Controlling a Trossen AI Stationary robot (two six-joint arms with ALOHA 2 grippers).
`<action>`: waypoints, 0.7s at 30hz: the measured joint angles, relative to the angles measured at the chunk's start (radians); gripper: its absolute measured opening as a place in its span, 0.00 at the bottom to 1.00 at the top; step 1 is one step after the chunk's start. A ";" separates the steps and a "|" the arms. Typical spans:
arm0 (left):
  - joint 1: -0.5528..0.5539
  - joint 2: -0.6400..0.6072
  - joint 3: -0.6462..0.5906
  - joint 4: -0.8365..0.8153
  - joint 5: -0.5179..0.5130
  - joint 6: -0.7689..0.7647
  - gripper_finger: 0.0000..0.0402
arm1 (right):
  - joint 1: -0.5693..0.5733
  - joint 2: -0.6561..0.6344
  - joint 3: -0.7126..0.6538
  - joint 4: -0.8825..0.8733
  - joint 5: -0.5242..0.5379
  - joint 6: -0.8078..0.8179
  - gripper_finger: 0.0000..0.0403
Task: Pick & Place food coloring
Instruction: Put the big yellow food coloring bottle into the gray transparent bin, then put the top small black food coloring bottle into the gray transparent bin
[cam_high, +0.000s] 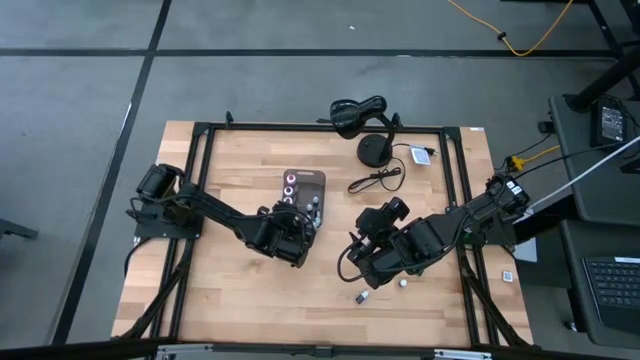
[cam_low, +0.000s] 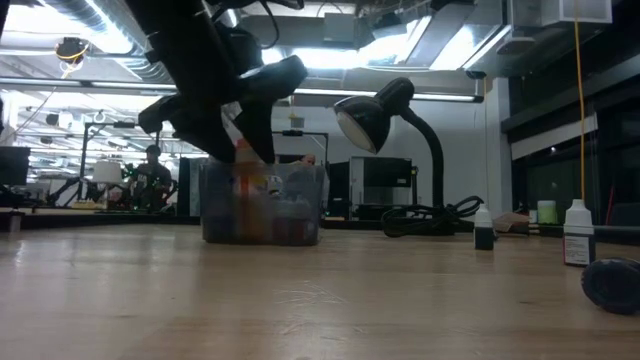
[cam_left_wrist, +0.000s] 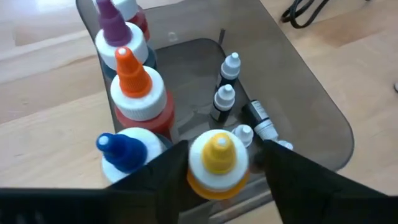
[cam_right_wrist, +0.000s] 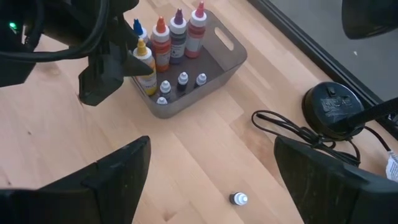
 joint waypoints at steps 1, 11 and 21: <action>0.000 0.000 0.001 0.001 0.002 0.000 0.52 | 0.000 0.000 0.000 0.002 0.000 0.000 0.85; -0.005 0.002 0.089 -0.041 -0.016 0.098 0.55 | 0.000 0.000 0.000 0.007 0.000 0.002 0.85; -0.011 0.002 0.247 -0.146 -0.076 0.220 0.53 | 0.000 0.000 0.000 0.010 -0.002 0.005 0.85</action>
